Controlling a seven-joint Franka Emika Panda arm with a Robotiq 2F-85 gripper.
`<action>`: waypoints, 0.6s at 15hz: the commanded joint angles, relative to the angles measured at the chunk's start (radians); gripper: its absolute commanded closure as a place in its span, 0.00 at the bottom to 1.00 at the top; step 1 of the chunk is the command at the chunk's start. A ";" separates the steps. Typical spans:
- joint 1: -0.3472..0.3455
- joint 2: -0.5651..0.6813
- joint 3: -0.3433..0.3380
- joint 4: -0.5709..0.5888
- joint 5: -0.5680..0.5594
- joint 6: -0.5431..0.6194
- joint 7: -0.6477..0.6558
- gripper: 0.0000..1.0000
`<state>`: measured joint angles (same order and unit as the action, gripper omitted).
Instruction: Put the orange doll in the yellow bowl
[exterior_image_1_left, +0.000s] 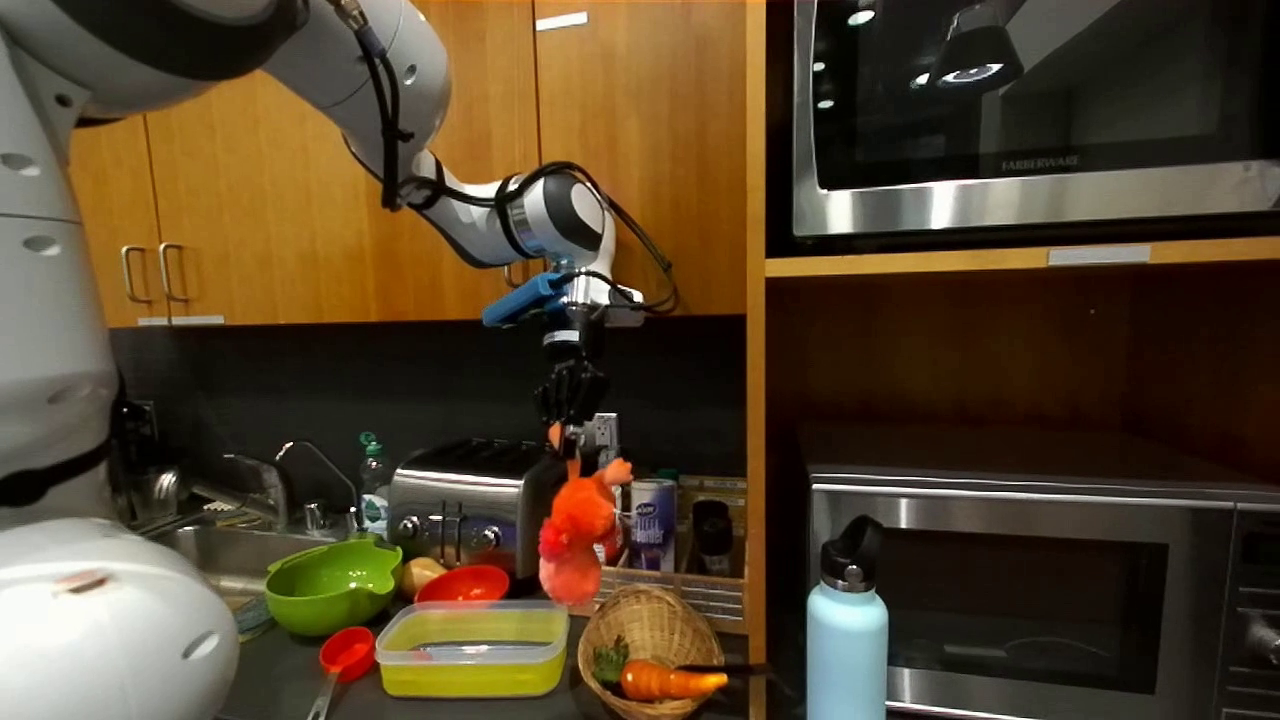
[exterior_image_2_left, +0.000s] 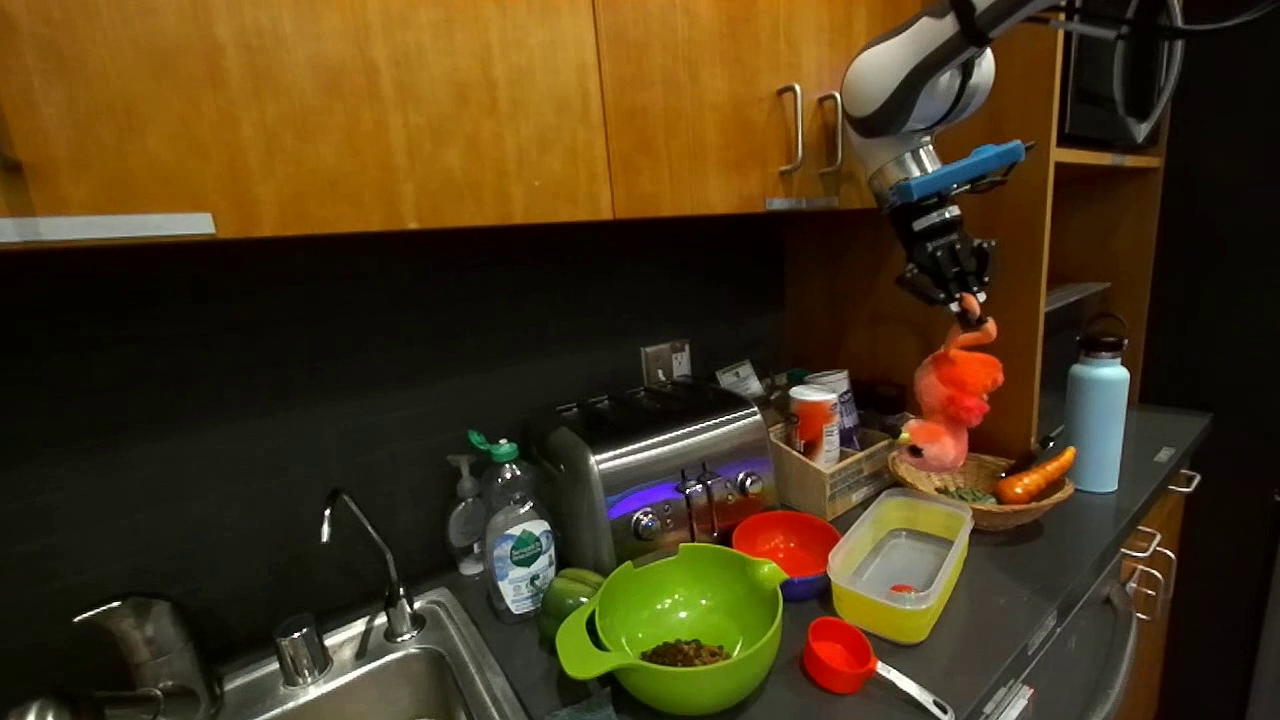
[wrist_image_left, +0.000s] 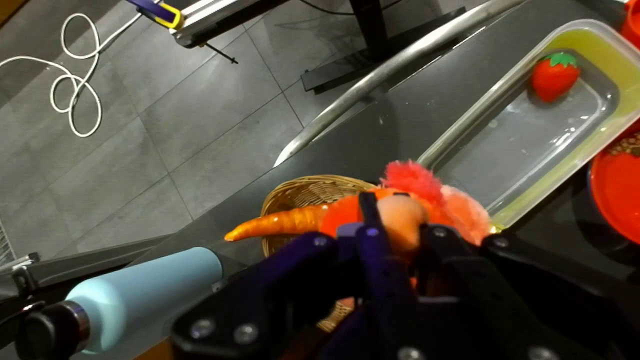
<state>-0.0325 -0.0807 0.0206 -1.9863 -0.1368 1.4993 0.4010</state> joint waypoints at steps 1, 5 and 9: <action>0.055 -0.012 0.051 0.022 0.031 -0.050 0.062 0.97; 0.053 -0.055 0.058 -0.016 0.089 -0.055 0.138 0.97; 0.054 -0.167 0.086 -0.120 0.135 -0.024 0.265 0.97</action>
<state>-0.0299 -0.1374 0.0470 -2.0245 -0.0088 1.4649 0.5315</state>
